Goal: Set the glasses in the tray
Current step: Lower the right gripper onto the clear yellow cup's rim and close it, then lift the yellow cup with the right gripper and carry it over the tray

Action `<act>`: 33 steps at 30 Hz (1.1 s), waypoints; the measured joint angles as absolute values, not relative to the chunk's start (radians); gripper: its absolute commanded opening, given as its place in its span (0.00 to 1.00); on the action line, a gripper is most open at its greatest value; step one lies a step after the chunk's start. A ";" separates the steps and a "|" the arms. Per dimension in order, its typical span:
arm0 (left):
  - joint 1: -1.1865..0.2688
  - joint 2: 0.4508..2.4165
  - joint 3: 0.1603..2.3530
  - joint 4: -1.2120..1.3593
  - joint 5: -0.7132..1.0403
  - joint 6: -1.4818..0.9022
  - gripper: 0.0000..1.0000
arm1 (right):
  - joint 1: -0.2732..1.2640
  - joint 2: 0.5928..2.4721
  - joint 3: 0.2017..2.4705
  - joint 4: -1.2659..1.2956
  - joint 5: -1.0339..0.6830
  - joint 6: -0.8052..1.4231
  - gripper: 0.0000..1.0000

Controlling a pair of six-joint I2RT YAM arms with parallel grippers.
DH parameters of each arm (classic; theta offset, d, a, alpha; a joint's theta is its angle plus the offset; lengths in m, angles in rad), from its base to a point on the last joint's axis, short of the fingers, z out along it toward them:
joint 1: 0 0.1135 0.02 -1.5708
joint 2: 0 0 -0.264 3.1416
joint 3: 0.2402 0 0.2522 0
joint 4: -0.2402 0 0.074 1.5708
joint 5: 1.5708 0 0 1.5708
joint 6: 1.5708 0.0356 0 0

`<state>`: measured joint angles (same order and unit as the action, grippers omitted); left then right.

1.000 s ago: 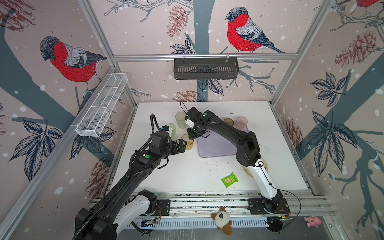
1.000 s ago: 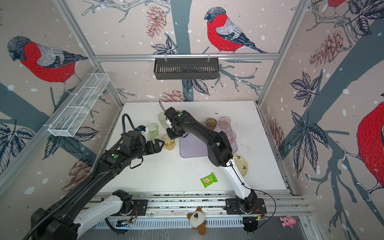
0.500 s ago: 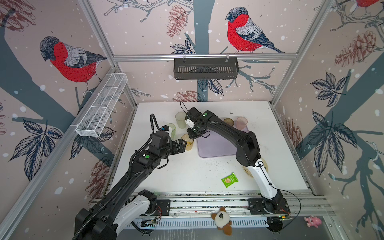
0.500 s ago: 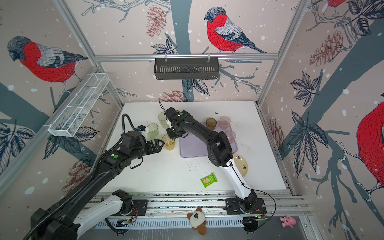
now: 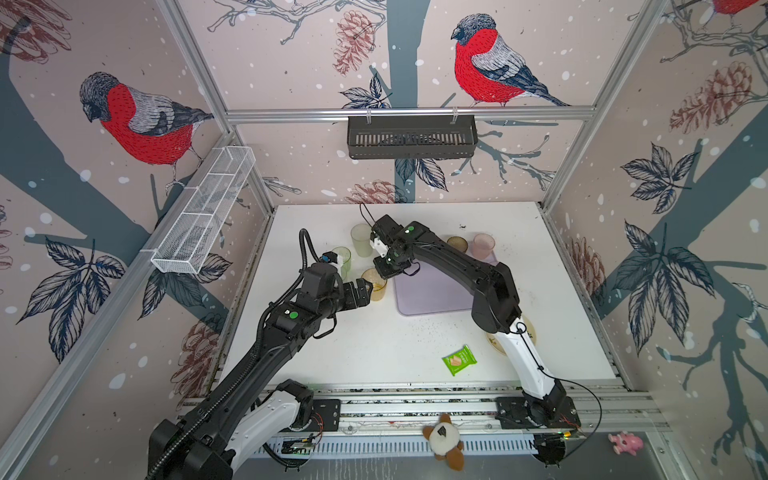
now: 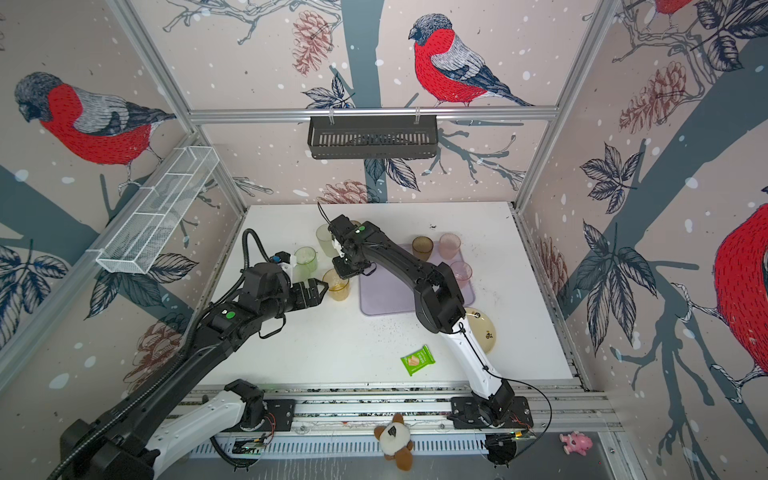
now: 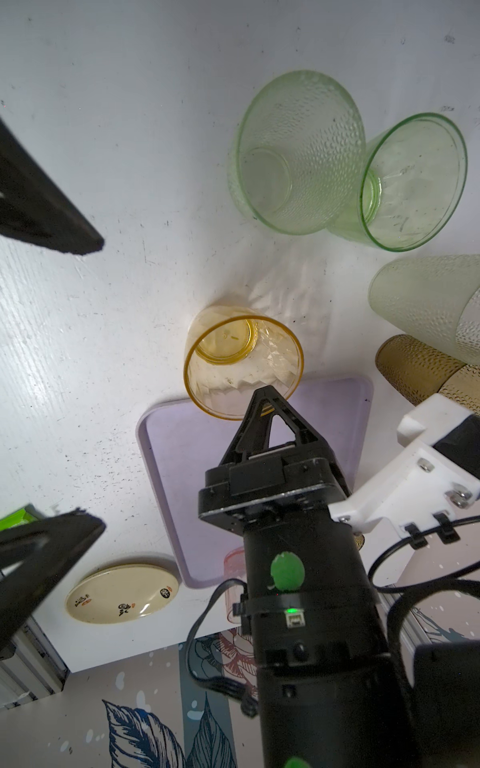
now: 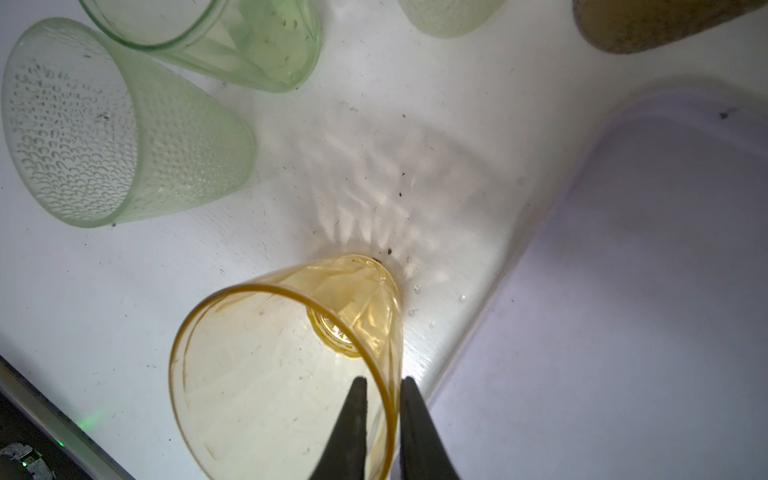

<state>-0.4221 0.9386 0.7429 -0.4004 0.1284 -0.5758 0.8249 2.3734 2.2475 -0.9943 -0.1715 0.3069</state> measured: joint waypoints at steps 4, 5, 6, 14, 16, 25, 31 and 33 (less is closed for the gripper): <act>-0.422 0.939 0.743 -0.400 0.128 -0.576 0.97 | 0.828 2.375 2.248 -0.995 -0.161 0.307 0.16; -0.422 0.939 0.743 -0.400 0.128 -0.576 0.97 | 0.828 2.375 2.248 -0.995 -0.159 0.306 0.15; -0.422 0.939 0.743 -0.400 0.128 -0.576 0.97 | 0.828 2.376 2.248 -0.996 -0.158 0.306 0.15; -0.422 0.940 0.744 -0.400 0.129 -0.575 0.97 | 0.828 2.376 2.257 -0.998 -0.155 0.306 0.12; -0.422 0.941 0.748 -0.400 0.129 -0.575 0.97 | 0.828 2.376 2.257 -0.998 -0.155 0.305 0.11; -0.422 0.942 0.752 -0.401 0.128 -0.568 0.97 | 0.828 2.376 2.260 -1.016 -0.149 0.287 0.08; -0.422 0.939 0.753 -0.402 0.128 -0.567 0.97 | 0.828 2.376 2.260 -1.021 -0.148 0.284 0.06; -0.422 0.936 0.753 -0.402 0.128 -0.566 0.97 | 0.827 2.376 2.260 -1.021 -0.148 0.284 0.05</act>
<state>-0.4221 0.9356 0.7528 -0.4015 0.1276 -0.5663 0.8272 2.3756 2.2604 -1.0214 -0.1478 0.2844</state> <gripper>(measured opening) 0.972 0.072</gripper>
